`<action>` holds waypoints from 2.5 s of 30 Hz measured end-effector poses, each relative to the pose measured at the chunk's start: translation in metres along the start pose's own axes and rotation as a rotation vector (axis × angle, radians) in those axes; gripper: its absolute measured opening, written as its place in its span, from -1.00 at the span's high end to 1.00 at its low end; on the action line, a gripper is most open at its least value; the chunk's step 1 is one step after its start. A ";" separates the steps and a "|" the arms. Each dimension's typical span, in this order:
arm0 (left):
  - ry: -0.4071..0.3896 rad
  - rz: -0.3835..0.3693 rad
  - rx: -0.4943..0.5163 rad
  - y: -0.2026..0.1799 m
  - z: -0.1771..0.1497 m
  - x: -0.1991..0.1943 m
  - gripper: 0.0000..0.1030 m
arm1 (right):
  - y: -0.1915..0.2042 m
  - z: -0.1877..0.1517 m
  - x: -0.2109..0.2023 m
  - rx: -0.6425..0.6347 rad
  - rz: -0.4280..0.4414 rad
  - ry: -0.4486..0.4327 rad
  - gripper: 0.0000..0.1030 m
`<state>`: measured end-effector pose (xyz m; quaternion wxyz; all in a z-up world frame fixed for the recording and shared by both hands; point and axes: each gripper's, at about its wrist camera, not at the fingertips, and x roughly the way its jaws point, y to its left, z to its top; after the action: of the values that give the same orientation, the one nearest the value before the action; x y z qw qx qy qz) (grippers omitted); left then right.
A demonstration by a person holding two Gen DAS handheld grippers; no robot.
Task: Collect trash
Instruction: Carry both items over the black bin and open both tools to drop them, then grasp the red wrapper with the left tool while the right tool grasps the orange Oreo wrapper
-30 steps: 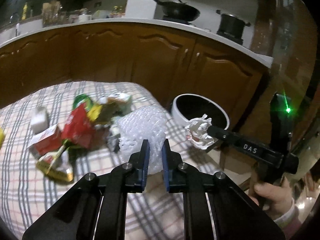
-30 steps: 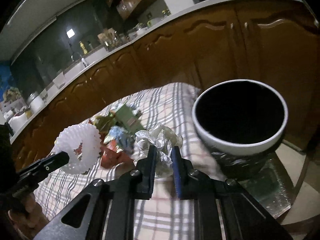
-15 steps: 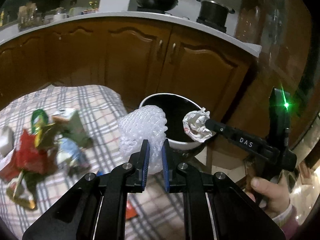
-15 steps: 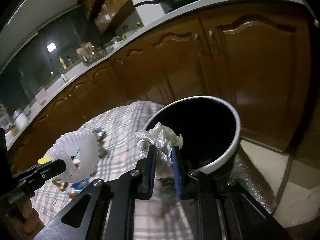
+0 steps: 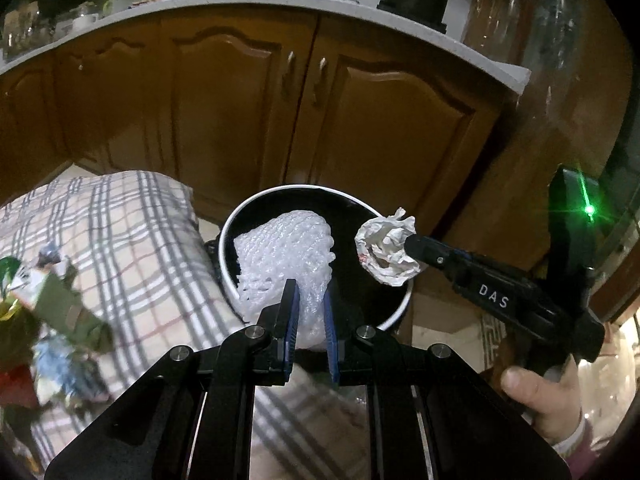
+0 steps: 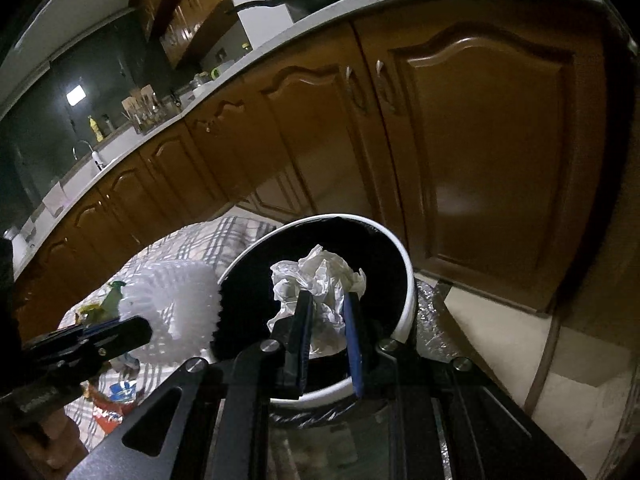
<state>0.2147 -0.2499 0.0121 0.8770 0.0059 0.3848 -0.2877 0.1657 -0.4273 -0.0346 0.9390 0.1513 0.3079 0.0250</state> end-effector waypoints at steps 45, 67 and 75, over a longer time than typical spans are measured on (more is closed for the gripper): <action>-0.100 0.163 -0.185 0.088 -0.088 -0.104 -0.27 | 0.055 -0.042 -0.021 0.040 0.179 0.036 -0.69; -0.134 0.300 -0.358 0.189 -0.140 -0.154 -0.27 | 0.169 -0.097 -0.007 -0.120 0.288 0.151 -0.69; -0.118 0.299 -0.277 0.212 -0.110 -0.141 -0.27 | 0.191 -0.101 0.010 -0.160 0.296 0.188 -0.69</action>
<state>0.1732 0.0225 -0.0145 0.9234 -0.0742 0.3636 -0.0985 0.1231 -0.2171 -0.0607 0.9012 0.1167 0.3656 0.2015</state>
